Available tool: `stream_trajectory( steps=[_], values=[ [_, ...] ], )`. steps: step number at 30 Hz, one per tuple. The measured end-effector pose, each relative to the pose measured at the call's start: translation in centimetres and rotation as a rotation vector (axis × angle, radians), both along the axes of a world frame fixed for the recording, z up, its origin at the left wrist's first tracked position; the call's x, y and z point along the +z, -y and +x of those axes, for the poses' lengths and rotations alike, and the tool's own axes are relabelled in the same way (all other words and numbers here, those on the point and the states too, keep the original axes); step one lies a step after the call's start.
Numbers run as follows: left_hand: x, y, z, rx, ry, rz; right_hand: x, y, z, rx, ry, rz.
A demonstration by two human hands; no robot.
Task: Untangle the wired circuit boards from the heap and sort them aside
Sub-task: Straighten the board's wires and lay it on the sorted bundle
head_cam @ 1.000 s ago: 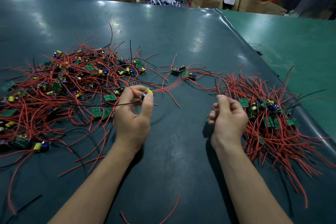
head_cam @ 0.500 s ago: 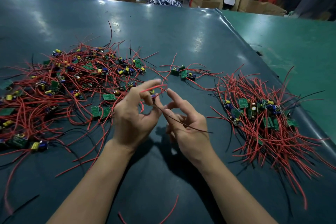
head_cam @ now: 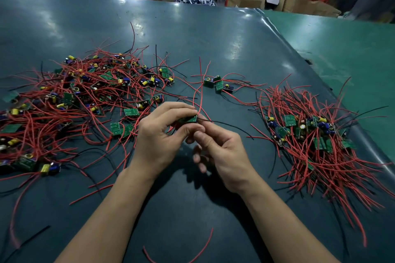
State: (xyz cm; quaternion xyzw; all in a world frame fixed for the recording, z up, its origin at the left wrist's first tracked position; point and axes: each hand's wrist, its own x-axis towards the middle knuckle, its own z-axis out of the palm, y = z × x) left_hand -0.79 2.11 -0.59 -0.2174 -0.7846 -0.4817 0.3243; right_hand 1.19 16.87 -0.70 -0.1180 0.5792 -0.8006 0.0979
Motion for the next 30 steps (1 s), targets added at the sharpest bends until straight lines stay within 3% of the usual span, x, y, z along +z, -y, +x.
stream_trajectory(
  steps=[11, 17, 23, 26, 28, 30],
  values=[
    [-0.4, -1.2, 0.9, -0.075, 0.051, -0.109, 0.1, -1.5, -1.3, -0.280, 0.227, -0.139],
    [-0.3, -1.3, 0.7, -0.011, -0.008, -0.134, 0.2, -2.4, -2.5, -0.705, 0.203, -0.196],
    [-0.1, -0.8, 0.6, -0.023, -0.019, -0.157, 0.4, -4.2, -3.2, -0.965, 0.101, -0.200],
    [0.0, -0.7, 0.6, -0.039, -0.011, -0.154, 0.0, -4.5, -3.2, -1.077, -0.026, 0.012],
    [-0.1, -0.5, 0.6, -0.030, -0.009, -0.159, -0.5, -4.6, -3.1, -1.157, -0.276, 0.405],
    [-0.1, -0.2, 0.7, -0.018, -0.011, -0.166, -0.8, -4.6, -3.1, -1.180, -0.495, 0.673]
  ],
)
